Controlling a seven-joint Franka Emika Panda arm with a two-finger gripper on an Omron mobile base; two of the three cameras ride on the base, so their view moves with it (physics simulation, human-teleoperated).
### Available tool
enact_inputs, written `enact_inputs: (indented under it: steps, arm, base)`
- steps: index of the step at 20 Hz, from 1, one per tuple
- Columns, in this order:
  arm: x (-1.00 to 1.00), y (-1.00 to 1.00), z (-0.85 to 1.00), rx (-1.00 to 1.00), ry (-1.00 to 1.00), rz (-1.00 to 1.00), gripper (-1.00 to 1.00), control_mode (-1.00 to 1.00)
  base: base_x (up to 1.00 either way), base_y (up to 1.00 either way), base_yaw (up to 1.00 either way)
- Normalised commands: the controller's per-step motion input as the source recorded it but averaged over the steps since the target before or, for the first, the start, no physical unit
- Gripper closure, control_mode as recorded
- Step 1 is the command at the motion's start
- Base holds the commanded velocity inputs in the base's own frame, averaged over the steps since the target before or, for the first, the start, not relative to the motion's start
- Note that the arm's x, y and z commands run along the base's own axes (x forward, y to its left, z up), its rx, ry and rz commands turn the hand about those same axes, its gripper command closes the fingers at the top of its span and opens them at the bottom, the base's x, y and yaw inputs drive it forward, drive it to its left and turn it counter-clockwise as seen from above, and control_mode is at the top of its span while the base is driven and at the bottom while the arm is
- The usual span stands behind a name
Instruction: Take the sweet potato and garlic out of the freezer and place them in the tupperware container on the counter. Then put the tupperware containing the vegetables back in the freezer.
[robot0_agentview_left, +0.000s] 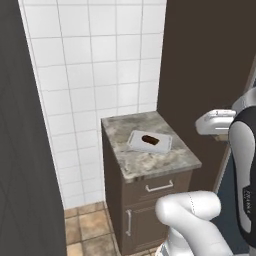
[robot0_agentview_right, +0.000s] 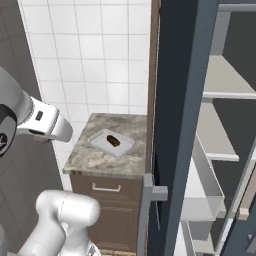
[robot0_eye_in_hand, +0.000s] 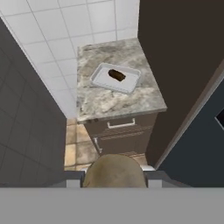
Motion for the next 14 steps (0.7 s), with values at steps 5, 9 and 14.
enact_inputs:
  steps: [5, 9, 14]
  arm:
    - [0.0, 0.0, 0.0, 0.0, 0.0, 0.0, 1.0, 1.0]
    - [0.0, 0.0, 0.0, 0.0, 0.0, 0.0, 1.0, 1.0]
    - [0.0, 0.0, 0.0, 0.0, 0.0, 0.0, 1.0, 1.0]
  base:
    - [0.05, 0.27, -0.06]
    - [0.07, 0.24, -0.05]
    - [0.06, 0.14, -0.03]
